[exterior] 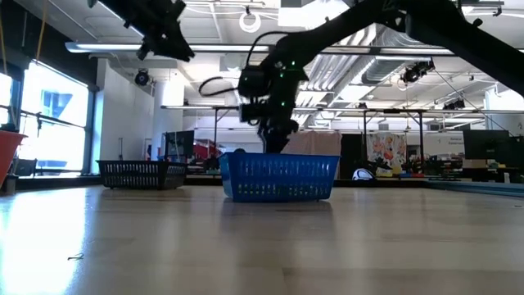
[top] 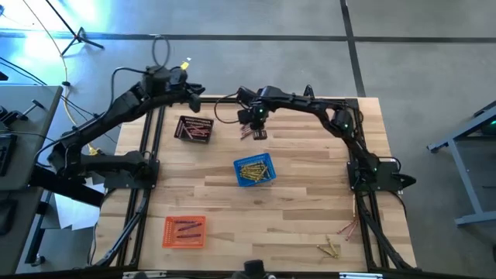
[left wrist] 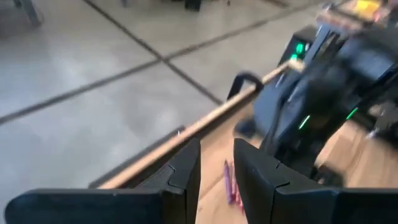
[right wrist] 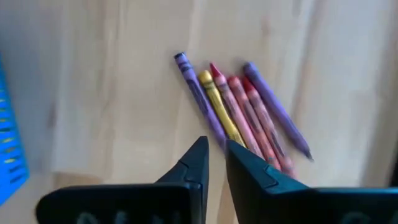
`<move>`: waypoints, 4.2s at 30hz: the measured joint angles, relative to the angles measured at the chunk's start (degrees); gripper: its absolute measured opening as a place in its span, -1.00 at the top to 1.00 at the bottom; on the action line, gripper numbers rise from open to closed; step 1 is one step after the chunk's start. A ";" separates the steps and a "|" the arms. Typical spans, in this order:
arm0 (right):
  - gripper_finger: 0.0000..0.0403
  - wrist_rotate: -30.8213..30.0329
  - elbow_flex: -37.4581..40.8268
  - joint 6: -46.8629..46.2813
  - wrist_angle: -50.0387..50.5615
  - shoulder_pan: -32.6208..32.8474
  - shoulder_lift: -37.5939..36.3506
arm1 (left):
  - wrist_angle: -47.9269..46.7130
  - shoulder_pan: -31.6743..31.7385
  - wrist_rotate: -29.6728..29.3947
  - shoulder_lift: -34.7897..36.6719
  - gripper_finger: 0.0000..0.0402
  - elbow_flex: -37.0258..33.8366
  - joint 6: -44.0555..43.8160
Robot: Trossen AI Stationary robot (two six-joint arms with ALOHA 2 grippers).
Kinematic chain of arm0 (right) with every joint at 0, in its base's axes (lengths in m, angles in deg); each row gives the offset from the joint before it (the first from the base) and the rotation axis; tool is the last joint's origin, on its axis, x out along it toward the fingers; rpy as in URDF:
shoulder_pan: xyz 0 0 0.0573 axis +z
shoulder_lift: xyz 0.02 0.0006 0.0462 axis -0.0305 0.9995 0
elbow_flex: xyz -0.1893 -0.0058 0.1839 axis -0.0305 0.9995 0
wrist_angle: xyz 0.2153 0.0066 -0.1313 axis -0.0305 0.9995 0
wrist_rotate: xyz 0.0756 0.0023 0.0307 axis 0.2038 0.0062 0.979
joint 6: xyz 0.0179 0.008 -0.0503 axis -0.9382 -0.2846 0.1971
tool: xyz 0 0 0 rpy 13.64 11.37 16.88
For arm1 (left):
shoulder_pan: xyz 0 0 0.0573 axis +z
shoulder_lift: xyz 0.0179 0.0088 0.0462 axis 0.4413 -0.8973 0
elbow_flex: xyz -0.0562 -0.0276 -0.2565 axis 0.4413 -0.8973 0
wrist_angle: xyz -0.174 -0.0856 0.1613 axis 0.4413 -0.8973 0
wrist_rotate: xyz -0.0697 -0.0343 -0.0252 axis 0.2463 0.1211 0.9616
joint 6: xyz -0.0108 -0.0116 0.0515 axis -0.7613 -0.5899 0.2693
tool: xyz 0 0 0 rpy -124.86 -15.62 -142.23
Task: Sort crayons
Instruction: Put the violet crayon into the orange basket
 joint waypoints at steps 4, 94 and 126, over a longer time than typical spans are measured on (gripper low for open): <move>0.87 -1.72 0.00 -4.25 5.71 -0.13 -4.68 | -1.80 -2.12 0.03 -4.60 0.58 0.00 0.90; 0.92 -11.58 48.11 -33.56 -0.14 5.20 -44.54 | 18.70 -22.38 -10.50 -49.63 0.58 0.02 10.93; 0.92 -11.36 48.09 -33.56 -1.16 5.20 -44.52 | 22.12 -19.83 -5.45 -53.90 0.58 0.11 5.79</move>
